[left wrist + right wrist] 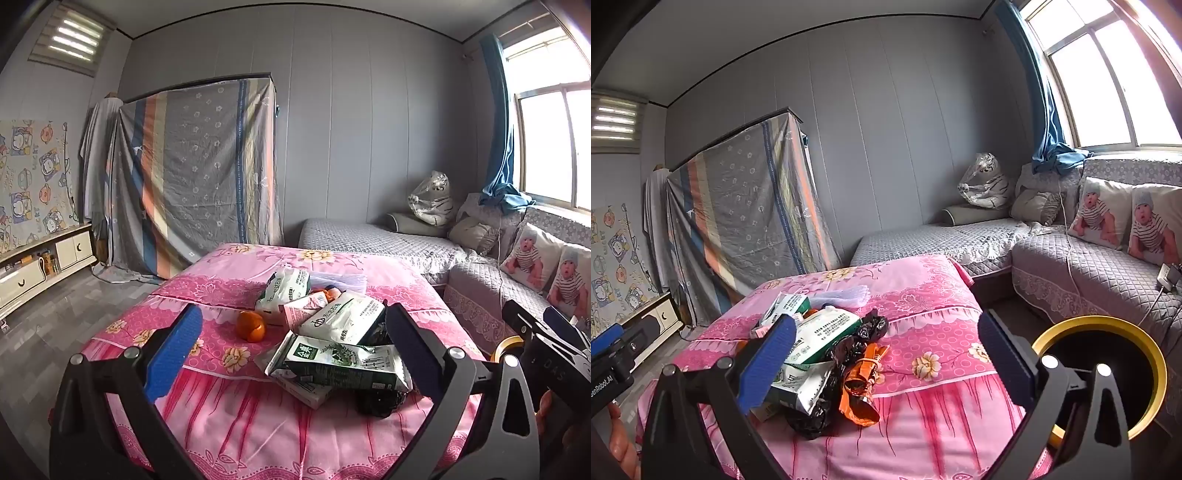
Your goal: Collect trash
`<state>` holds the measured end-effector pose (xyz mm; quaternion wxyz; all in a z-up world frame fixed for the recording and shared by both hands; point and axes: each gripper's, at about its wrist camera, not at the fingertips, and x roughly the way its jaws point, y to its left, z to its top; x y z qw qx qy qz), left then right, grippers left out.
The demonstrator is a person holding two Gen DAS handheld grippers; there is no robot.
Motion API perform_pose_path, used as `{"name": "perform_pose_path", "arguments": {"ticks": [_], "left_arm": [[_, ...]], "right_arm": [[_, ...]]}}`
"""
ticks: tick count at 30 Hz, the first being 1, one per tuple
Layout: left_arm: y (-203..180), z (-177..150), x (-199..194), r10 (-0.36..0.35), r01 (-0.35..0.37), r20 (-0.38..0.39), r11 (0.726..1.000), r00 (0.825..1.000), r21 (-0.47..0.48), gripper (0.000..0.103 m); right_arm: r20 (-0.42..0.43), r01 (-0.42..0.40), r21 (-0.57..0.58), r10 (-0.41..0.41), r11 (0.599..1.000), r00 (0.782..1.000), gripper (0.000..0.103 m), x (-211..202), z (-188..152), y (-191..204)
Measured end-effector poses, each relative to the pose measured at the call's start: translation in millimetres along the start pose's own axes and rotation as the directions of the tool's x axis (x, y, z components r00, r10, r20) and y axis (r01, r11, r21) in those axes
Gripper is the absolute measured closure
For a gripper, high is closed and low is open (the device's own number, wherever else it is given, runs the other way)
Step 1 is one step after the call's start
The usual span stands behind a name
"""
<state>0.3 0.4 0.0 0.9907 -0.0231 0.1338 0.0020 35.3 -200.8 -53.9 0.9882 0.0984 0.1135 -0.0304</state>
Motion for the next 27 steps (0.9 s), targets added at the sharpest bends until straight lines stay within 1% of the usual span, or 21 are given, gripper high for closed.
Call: {"name": "perform_pose_path", "arguments": {"ticks": [1,7,14,15,27], "left_arm": [[0,0,0,-0.001,0.001,0.000,1.000,1.000,0.002,0.008],[-1,-3,5,-0.010,0.010,-0.012,1.000,1.000,-0.004,0.008],[0,-6,6,-0.017,0.017,-0.014,1.000,1.000,-0.002,0.008],[0,-7,7,-0.019,0.019,-0.015,1.000,1.000,-0.001,0.008],[1,-10,8,-0.023,0.023,-0.017,1.000,1.000,-0.001,0.008]], "right_arm": [[-0.012,0.002,0.007,-0.002,1.000,1.000,0.008,1,0,0],[-0.009,0.004,0.006,-0.004,1.000,1.000,0.008,2,1,-2],[-0.010,0.007,0.002,-0.007,1.000,1.000,0.008,1,0,3],[-0.012,0.008,0.003,-0.008,1.000,1.000,0.008,3,-3,-1],[-0.017,0.009,0.007,-0.009,1.000,1.000,0.008,4,-3,-1]]}}
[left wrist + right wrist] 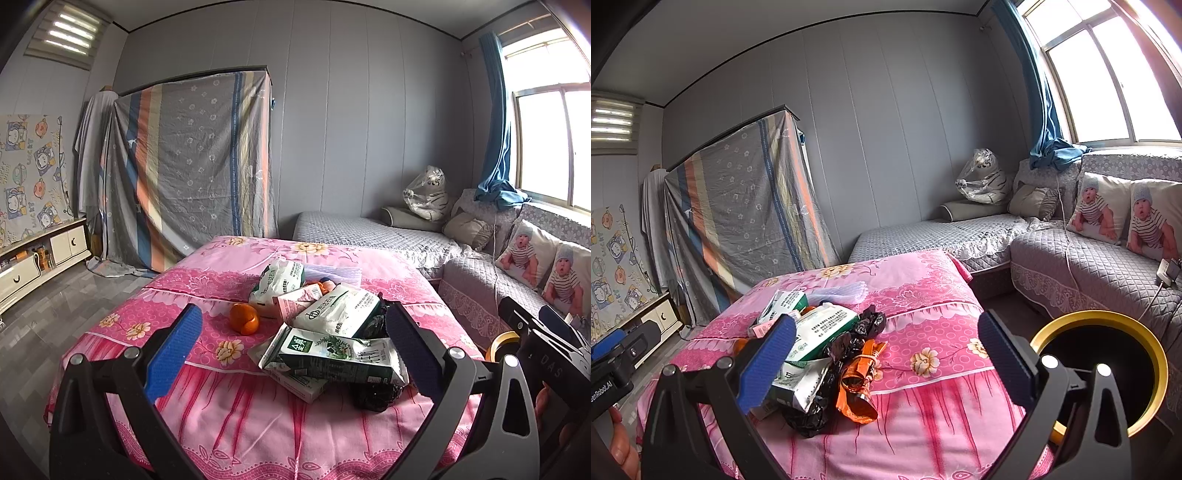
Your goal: Collect trash
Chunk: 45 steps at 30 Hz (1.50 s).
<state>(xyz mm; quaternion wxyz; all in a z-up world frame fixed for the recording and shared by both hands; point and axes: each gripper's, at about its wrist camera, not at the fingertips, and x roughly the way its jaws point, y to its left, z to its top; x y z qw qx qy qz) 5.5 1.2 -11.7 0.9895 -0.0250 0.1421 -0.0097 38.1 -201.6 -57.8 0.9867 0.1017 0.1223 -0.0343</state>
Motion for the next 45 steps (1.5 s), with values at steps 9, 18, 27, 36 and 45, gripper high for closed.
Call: {"name": "perform_pose_path", "arguments": {"ticks": [9,18,27,36,45], "left_arm": [[-0.4,-1.6,0.1,-0.002,0.002,-0.005,1.000,1.000,0.001,0.008],[-0.8,-1.6,0.9,-0.003,0.003,-0.007,1.000,1.000,0.001,0.008],[-2.2,-1.0,0.4,-0.005,0.005,-0.008,1.000,1.000,0.001,0.008],[-2.9,-1.1,0.6,-0.005,0.005,-0.008,1.000,1.000,0.002,0.008],[-4.8,-0.7,0.3,-0.011,0.011,-0.009,1.000,1.000,0.002,0.008]], "right_arm": [[-0.004,0.001,0.003,-0.001,1.000,1.000,0.008,0.7,-0.8,1.7],[-0.007,0.002,0.005,-0.002,1.000,1.000,0.008,1.3,-2.2,2.2],[-0.010,0.003,0.007,-0.002,1.000,1.000,0.008,2.7,-4.6,1.9],[-0.011,0.002,0.006,-0.002,1.000,1.000,0.008,3.0,-5.5,1.8],[-0.012,0.001,0.007,-0.001,1.000,1.000,0.008,3.0,-5.9,2.0]]}}
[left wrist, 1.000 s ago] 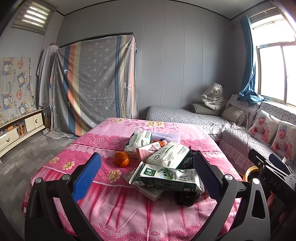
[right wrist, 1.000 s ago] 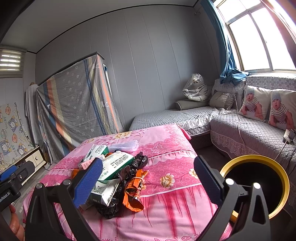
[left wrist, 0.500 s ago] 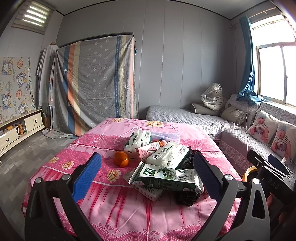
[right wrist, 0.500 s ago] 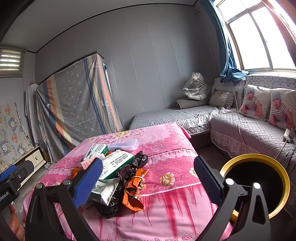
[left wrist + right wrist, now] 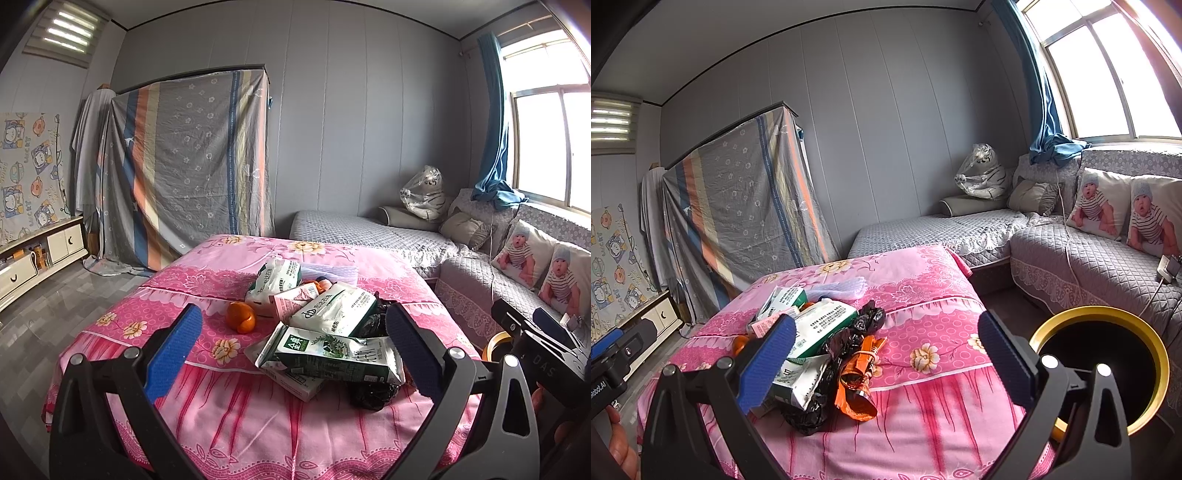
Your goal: Collect trash
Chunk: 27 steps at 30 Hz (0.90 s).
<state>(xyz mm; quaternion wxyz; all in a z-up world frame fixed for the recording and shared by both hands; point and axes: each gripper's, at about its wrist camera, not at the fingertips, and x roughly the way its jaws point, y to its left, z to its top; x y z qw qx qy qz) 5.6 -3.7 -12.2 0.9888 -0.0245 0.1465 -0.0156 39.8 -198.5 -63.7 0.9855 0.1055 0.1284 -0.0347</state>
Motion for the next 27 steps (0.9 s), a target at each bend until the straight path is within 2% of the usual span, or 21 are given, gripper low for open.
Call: {"name": "perform_pose_path", "arguments": {"ticks": [17,21,24,27], "left_arm": [[2,4,1,-0.010,0.009,-0.016,1.000,1.000,-0.012,0.008],[5,2,2,-0.039,0.039,-0.030,0.999,0.999,-0.026,0.008],[6,2,4,-0.029,0.029,-0.027,1.000,0.999,0.001,0.008],[15,-1,4,-0.049,0.049,-0.016,0.998,0.999,0.036,0.008]], "right_arm": [[-0.004,0.002,0.003,-0.002,1.000,1.000,0.008,2,0,0],[-0.008,0.003,0.004,-0.002,1.000,1.000,0.008,3,-2,0],[-0.015,0.011,0.015,-0.011,1.000,1.000,0.008,6,1,-5],[-0.015,0.037,0.033,-0.036,0.999,0.999,0.008,7,8,-15]]}}
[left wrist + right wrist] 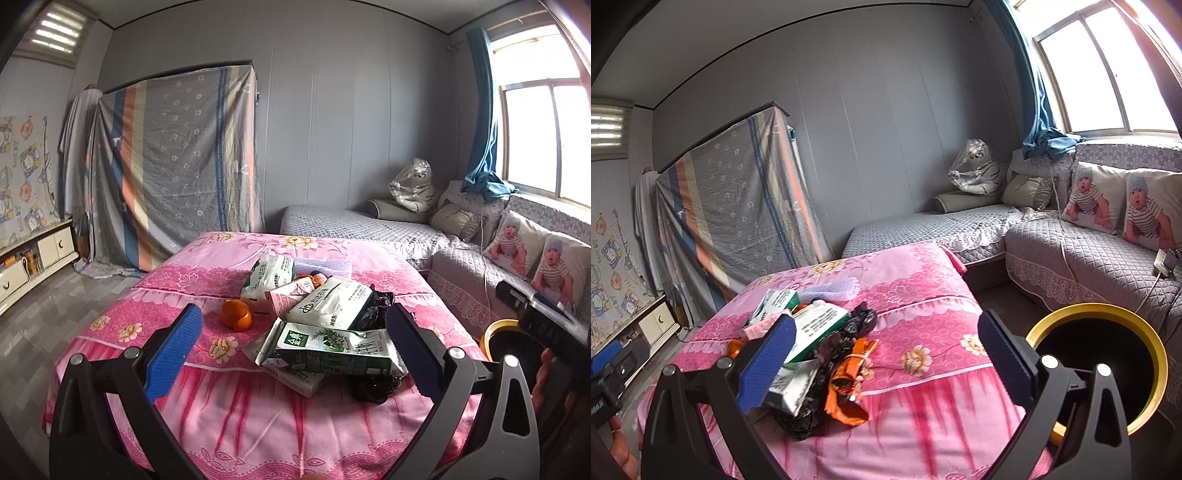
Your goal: Collect trash
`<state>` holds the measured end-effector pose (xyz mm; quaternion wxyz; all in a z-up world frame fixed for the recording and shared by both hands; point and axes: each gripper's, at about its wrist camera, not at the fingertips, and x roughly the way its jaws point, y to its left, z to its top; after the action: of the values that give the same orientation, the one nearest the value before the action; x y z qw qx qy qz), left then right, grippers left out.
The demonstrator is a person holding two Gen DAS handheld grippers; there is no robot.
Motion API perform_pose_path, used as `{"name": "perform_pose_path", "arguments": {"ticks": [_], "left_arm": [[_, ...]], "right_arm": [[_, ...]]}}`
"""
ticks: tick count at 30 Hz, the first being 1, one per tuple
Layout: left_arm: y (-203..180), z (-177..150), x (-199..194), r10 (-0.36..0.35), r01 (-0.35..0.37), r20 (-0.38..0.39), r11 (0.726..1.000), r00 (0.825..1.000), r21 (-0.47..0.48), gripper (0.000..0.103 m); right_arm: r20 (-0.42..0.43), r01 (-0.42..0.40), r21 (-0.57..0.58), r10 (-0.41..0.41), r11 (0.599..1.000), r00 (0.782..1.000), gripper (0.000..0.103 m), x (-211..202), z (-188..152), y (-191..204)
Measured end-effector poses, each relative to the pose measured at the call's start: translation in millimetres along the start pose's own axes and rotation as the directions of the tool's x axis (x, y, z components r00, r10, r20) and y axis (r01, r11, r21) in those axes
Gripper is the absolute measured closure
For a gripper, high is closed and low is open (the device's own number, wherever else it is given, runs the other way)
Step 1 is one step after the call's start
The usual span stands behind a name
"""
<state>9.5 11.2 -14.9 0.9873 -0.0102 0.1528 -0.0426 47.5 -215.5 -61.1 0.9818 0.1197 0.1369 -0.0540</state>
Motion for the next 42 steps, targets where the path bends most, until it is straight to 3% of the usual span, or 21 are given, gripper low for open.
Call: {"name": "perform_pose_path", "arguments": {"ticks": [3,5,6,7,10,13,15,18,20,23,28,30,31,33,35,36,38,41,42], "left_arm": [[14,-5,5,0.039,-0.039,-0.008,0.999,0.999,0.025,0.008],[28,-9,14,0.041,-0.040,-0.047,0.999,0.998,0.018,0.008],[34,-10,18,0.032,-0.031,-0.062,0.999,0.998,0.013,0.008],[40,-13,23,0.015,-0.015,-0.078,1.000,0.997,0.006,0.008],[59,-21,32,-0.006,0.005,-0.089,1.000,0.996,-0.012,0.008],[65,-28,41,-0.005,0.005,-0.104,1.000,0.995,0.001,0.008],[65,-33,48,0.020,-0.018,-0.110,1.000,0.994,0.026,0.008],[69,-35,50,0.061,-0.057,-0.087,0.997,0.994,0.050,0.008],[74,-35,49,0.067,-0.064,-0.072,0.997,0.995,0.047,0.008],[80,-32,50,0.065,-0.064,-0.065,0.998,0.996,0.018,0.008],[80,-32,56,0.071,-0.068,-0.113,0.997,0.991,0.027,0.008],[76,-33,50,0.044,-0.039,-0.100,0.998,0.994,0.051,0.008],[75,-34,47,0.039,-0.034,-0.088,0.998,0.995,0.059,0.008],[75,-33,41,0.038,-0.033,-0.060,0.997,0.997,0.074,0.008],[78,-32,40,0.049,-0.045,-0.055,0.997,0.997,0.068,0.008],[81,-32,40,0.050,-0.047,-0.056,0.997,0.997,0.055,0.008],[84,-32,42,0.048,-0.045,-0.064,0.998,0.997,0.036,0.008],[88,-34,46,0.038,-0.037,-0.082,0.999,0.996,0.017,0.008],[88,-35,47,0.035,-0.034,-0.082,0.999,0.996,0.012,0.008]], "right_arm": [[-0.007,0.022,-0.018,-0.022,1.000,1.000,0.008,4,10,-12],[-0.079,-0.047,-0.032,0.045,0.998,0.996,0.008,15,14,-18],[-0.148,-0.119,-0.028,0.113,0.993,0.982,0.008,24,15,-21],[-0.200,-0.176,-0.009,0.171,0.984,0.965,0.008,32,14,-24],[-0.349,-0.327,0.078,0.333,0.942,0.876,0.008,56,6,-27],[-0.400,-0.381,0.149,0.408,0.913,0.821,0.008,70,-1,-25],[-0.434,-0.395,0.144,0.417,0.907,0.798,0.008,78,0,-17],[-0.469,-0.425,0.074,0.407,0.902,0.784,0.008,87,6,6],[-0.505,-0.465,0.070,0.433,0.882,0.746,0.008,97,15,23],[-0.560,-0.506,0.140,0.489,0.851,0.668,0.008,118,35,49],[-0.663,-0.476,0.190,0.469,0.859,0.583,0.008,160,39,86],[-0.682,-0.510,0.171,0.475,0.843,0.557,0.008,161,34,98],[-0.688,-0.565,0.127,0.483,0.815,0.542,0.008,155,30,107],[-0.690,-0.649,0.012,0.476,0.761,0.546,0.008,140,23,119],[-0.688,-0.705,-0.164,0.432,0.689,0.583,0.008,119,14,129],[-0.695,-0.718,-0.224,0.408,0.659,0.592,0.008,115,9,133],[-0.730,-0.746,-0.331,0.345,0.578,0.591,0.008,107,-3,138],[-0.756,-0.751,-0.473,0.225,0.462,0.615,0.008,104,-19,149],[-0.764,-0.754,-0.488,0.202,0.440,0.613,0.008,106,-22,151]]}}
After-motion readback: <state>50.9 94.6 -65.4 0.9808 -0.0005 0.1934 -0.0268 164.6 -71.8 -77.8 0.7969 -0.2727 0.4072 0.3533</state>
